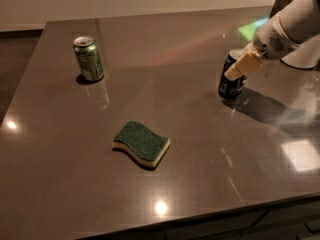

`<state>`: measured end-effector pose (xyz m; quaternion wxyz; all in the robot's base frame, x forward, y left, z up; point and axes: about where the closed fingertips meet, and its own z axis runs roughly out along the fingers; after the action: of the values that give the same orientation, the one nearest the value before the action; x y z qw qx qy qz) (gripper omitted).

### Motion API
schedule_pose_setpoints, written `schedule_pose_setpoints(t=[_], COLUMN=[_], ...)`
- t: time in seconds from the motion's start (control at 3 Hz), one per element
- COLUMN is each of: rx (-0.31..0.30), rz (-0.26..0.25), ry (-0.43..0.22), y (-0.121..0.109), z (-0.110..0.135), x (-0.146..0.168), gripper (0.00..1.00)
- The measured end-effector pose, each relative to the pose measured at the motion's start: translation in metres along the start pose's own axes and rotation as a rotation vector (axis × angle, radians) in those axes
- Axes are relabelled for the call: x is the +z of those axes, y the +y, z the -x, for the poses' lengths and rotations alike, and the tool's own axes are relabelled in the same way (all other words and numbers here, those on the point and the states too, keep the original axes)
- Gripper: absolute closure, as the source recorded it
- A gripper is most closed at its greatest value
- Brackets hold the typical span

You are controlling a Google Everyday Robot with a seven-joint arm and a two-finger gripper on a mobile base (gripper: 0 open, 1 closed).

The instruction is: Move pepsi can near green can

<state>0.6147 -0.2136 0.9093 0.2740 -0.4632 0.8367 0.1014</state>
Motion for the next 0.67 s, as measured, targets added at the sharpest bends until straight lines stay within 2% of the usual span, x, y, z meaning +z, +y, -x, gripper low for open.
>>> schedule_pose_setpoints(t=[0.33,0.67], rx=[-0.022,-0.054], rz=[0.019,0.050], ry=[-0.014,-0.049], y=[-0.002,0.000], z=[0.025,0.061], x=[0.004,0.013], gripper=[0.94,1.00])
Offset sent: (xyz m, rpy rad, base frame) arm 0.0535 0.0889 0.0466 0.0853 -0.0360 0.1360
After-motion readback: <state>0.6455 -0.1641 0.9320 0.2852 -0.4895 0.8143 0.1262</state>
